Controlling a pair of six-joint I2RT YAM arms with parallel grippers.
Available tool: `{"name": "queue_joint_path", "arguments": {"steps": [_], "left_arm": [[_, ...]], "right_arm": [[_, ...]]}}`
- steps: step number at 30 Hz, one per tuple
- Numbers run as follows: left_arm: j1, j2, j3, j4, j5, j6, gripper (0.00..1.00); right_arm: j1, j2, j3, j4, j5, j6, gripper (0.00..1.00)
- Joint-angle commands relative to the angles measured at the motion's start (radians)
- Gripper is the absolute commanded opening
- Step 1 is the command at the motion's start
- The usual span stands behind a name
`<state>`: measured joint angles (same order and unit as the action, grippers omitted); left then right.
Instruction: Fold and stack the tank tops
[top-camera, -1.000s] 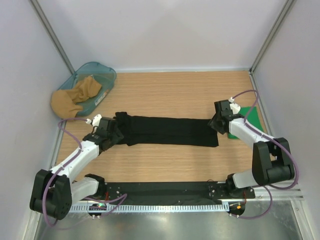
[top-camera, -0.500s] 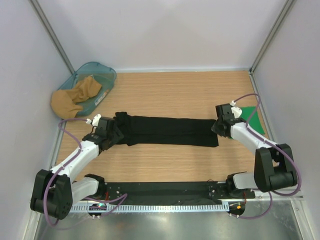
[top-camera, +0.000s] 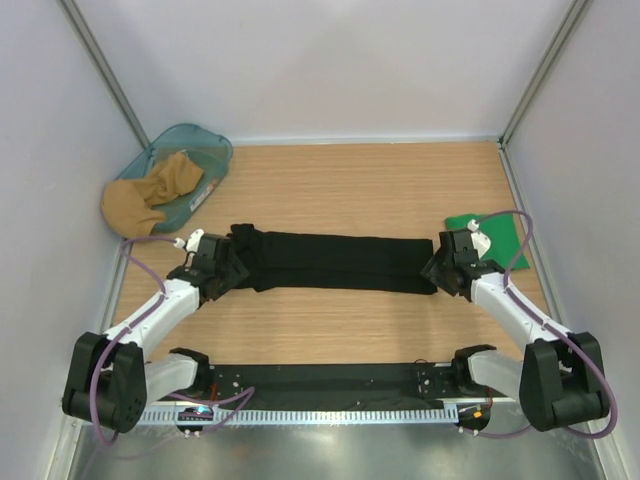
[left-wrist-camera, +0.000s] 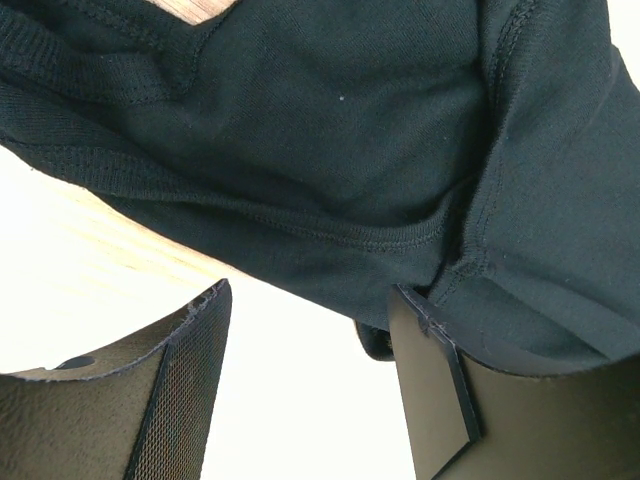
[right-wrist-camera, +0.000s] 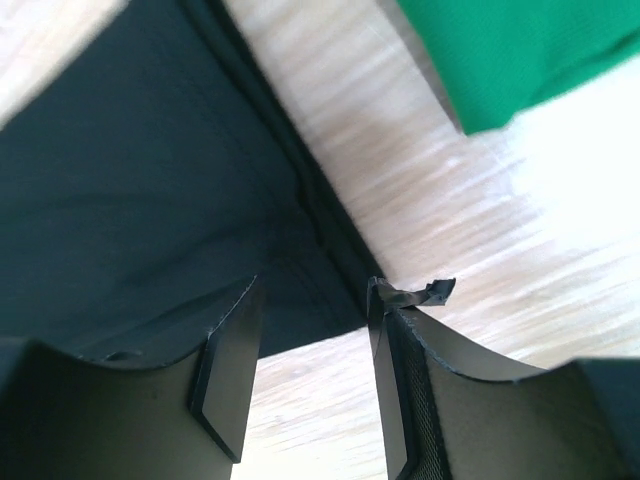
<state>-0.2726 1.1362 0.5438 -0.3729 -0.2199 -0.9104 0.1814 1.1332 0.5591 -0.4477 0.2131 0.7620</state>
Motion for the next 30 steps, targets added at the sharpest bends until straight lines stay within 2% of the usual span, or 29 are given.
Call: {"name": "queue_joint_path", "arguments": {"steps": [1, 5, 7, 10, 14, 17, 20, 21, 23, 28, 30], "left_arm": [[0.006, -0.021, -0.001, 0.029, -0.010, -0.012, 0.65], [0.006, -0.010, -0.022, 0.040, -0.029, -0.060, 0.66], [0.006, 0.003, -0.024, 0.039, -0.065, -0.090, 0.68], [0.006, 0.056, -0.015, 0.032, -0.114, -0.163, 0.84], [0.010, 0.160, 0.018, 0.087, -0.125, -0.202, 0.87], [0.018, 0.269, 0.074, 0.129, -0.122, -0.205, 0.82], [0.023, 0.405, 0.163, 0.164, -0.137, -0.196, 0.70], [0.023, 0.442, 0.195, 0.170, -0.133, -0.191, 0.62], [0.023, 0.567, 0.316, 0.173, -0.113, -0.171, 0.55], [0.023, 0.802, 0.655, 0.137, -0.046, -0.163, 0.49], [0.015, 0.927, 0.769, 0.137, 0.006, -0.134, 0.41]], "right_arm": [[0.000, -0.041, 0.034, 0.064, -0.015, -0.030, 0.52], [0.001, 0.028, 0.110, 0.086, -0.017, -0.076, 0.52], [0.000, 0.126, 0.163, 0.084, -0.015, -0.085, 0.54], [0.000, 0.277, 0.231, 0.095, -0.018, -0.095, 0.57], [0.001, 0.402, 0.268, 0.110, 0.003, -0.083, 0.54], [0.003, 0.441, 0.259, 0.099, 0.011, -0.056, 0.47], [0.018, 0.428, 0.216, 0.087, 0.008, -0.044, 0.42], [0.029, 0.412, 0.202, 0.080, 0.009, -0.041, 0.42], [0.078, 0.386, 0.150, 0.086, -0.027, -0.012, 0.41], [0.239, 0.310, 0.066, -0.026, -0.043, 0.109, 0.41], [0.340, 0.258, 0.020, -0.043, -0.063, 0.193, 0.41]]}}
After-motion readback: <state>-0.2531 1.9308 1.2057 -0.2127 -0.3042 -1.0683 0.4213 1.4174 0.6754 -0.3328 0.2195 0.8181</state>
